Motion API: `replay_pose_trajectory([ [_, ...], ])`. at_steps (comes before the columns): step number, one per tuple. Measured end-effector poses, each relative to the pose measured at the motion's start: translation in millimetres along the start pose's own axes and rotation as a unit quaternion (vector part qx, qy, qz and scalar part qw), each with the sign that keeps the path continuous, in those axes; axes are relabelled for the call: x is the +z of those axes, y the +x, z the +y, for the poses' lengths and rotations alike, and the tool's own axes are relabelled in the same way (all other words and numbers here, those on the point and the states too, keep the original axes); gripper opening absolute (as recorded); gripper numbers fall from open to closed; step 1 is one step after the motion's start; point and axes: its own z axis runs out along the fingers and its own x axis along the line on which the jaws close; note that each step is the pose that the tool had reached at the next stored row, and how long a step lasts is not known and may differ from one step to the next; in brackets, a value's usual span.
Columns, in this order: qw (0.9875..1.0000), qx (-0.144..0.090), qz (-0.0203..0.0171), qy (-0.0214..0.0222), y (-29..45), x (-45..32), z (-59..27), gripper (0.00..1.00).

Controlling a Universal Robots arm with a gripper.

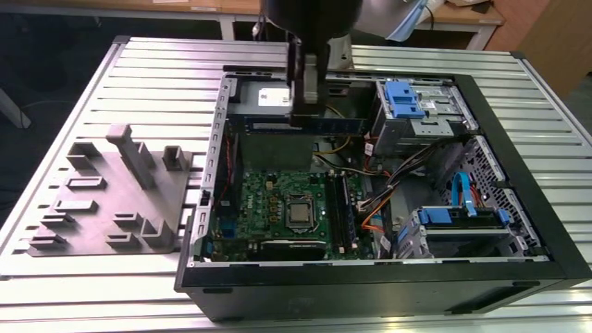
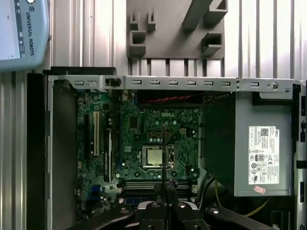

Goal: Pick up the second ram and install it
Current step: 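Pick up the second ram and move it above second insertion slot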

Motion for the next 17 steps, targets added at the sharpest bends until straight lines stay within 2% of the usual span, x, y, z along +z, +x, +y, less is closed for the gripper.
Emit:
replay_pose_trajectory([
  [6, 1.0000, 0.000, 0.0001, -0.0033, 0.3, 10.4, -12.7, 0.09],
  [17, 1.0000, 0.000, 0.0000, -0.0062, 0.4, 30.4, -21.3, 0.09],
])
